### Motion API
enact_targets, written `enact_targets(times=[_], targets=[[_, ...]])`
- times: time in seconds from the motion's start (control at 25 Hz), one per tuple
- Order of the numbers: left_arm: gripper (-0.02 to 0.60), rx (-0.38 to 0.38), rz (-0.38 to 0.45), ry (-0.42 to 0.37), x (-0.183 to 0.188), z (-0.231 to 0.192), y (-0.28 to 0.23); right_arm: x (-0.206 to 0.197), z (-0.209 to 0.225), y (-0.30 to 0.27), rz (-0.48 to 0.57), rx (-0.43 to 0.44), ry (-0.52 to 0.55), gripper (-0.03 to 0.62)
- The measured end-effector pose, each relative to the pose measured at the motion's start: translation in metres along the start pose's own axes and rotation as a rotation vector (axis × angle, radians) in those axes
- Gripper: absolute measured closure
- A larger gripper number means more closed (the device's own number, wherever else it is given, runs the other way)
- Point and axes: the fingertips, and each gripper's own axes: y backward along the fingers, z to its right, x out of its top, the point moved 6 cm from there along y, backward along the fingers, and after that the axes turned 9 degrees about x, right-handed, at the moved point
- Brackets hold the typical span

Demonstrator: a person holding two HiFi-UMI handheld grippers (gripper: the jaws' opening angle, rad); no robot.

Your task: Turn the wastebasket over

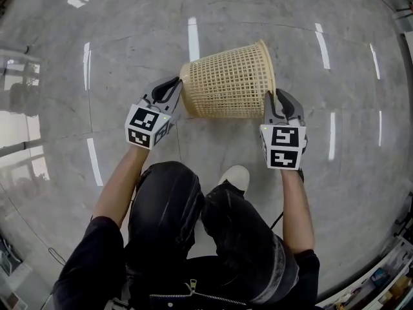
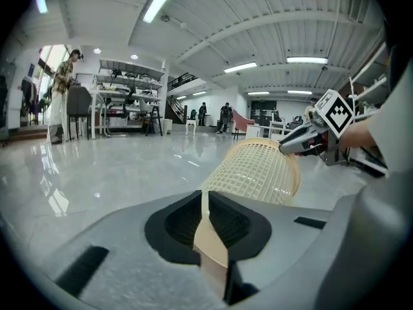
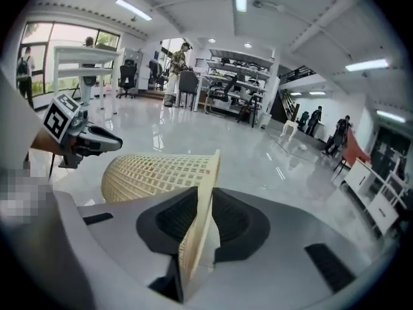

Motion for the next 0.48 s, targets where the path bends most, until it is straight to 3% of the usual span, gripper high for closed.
enact_targets(times=[0.12, 0.32, 0.48], targets=[[0.443, -0.049, -0.029, 0.127, -0.019, 0.004, 0.003, 0.0, -0.002, 0.002, -0.024, -0.003, 0.068, 0.531], [0.367, -0.043, -0.013, 0.231, -0.031, 0.003, 0.005, -0.006, 0.001, 0.002, -0.022, -0.031, 0.105, 0.528], [0.356, -0.155, -0.027, 0.36, -0.045, 0.013, 0.007, -0.012, 0.004, 0.001, -0.029, -0.048, 0.068, 0.528]])
